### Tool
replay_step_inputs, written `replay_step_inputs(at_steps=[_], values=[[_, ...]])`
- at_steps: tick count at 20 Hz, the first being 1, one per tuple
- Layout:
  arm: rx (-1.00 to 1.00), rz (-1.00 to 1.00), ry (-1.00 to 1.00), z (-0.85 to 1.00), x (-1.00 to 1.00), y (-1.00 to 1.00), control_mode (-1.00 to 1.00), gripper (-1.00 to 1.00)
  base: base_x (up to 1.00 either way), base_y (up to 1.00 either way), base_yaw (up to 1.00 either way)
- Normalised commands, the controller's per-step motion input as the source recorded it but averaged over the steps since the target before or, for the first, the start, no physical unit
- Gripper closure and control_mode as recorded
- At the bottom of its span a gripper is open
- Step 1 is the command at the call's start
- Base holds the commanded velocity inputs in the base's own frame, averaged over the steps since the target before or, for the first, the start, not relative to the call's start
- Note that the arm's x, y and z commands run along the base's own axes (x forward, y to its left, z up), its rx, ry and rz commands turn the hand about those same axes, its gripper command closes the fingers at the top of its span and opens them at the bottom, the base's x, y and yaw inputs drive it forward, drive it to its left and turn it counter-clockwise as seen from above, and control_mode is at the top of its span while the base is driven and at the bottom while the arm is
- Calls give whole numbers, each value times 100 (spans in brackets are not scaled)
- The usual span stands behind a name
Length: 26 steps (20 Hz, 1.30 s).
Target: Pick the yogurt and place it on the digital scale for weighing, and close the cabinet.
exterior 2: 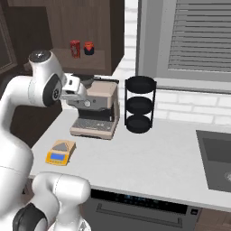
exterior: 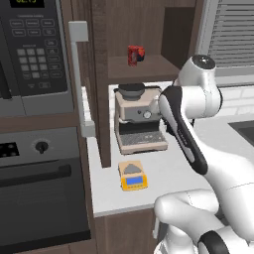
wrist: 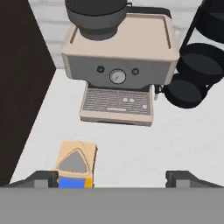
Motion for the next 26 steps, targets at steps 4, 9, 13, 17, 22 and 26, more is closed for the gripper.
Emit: replay_step_inputs(at_steps=[4, 9, 13, 17, 22, 26], values=[[0, 0, -36, 53, -15, 36, -100, -100, 0, 0, 0], [0, 0, -26, 57, -17, 21, -100, -100, 0, 0, 0], [0, 0, -20, 55, -5, 15, -100, -100, 0, 0, 0], [0, 0, -10, 45, 0, 1, -100, -100, 0, 0, 0], [0, 0, -7, 33, 0, 0, -100, -100, 0, 0, 0], [0, 0, -16, 34, 0, 1, -100, -100, 0, 0, 0]])
